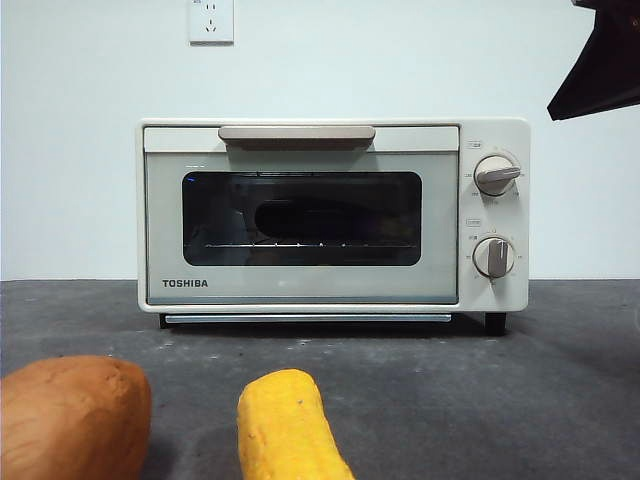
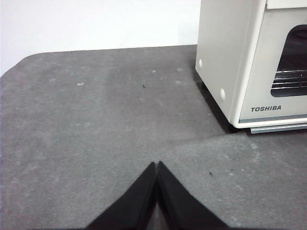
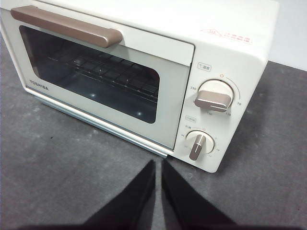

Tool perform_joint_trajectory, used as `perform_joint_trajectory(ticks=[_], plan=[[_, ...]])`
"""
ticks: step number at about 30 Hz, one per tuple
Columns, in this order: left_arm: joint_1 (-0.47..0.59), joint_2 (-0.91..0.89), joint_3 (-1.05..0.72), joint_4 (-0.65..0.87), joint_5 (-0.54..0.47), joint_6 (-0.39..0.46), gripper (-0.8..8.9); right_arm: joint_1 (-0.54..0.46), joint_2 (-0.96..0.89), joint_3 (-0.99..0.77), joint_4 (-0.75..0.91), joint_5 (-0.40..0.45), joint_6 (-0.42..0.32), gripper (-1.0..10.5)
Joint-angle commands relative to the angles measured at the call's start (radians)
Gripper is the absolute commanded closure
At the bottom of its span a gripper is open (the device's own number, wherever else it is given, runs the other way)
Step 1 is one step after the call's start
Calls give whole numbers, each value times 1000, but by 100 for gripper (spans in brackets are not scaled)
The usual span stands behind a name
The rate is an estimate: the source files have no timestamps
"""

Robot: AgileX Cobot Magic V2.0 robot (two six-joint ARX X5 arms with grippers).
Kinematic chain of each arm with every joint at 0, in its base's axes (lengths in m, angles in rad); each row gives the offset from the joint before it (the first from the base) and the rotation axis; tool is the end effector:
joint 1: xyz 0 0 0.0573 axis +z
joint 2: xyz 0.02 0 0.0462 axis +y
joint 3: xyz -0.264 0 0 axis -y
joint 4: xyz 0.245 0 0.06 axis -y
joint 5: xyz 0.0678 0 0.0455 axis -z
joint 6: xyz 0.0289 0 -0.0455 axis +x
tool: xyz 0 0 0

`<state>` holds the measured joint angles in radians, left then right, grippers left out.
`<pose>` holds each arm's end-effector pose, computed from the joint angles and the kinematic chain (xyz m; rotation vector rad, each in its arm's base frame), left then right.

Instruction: Take the eggplant from the table,put the eggplant in the oven

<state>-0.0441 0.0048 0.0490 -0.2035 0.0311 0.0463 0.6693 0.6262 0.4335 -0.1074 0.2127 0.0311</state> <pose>0.0934 -0.0050 0.1602 0.0472 0.1576 -0.0787 0.1213 0.0882 0.2418 -0.0988 0.2807 0.4487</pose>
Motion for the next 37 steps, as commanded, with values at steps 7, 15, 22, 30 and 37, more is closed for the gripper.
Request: perform_joint_trajectory(ticks=[7, 15, 22, 30, 37], plan=[[0, 0, -2, 11, 2, 13, 806, -90, -173, 4, -8, 21, -147, 943], [0, 0, -2, 11, 2, 13, 806, -461, -367, -56, 2, -42, -125, 943], [0, 0, -2, 11, 2, 13, 806, -593, -474, -226, 2, -190, -109, 943], [0, 0, -2, 11, 2, 13, 806, -595, -573, -383, 1, -242, -88, 943], [0, 0, -2, 11, 2, 13, 806, -595, -592, -408, -4, -238, -66, 943]])
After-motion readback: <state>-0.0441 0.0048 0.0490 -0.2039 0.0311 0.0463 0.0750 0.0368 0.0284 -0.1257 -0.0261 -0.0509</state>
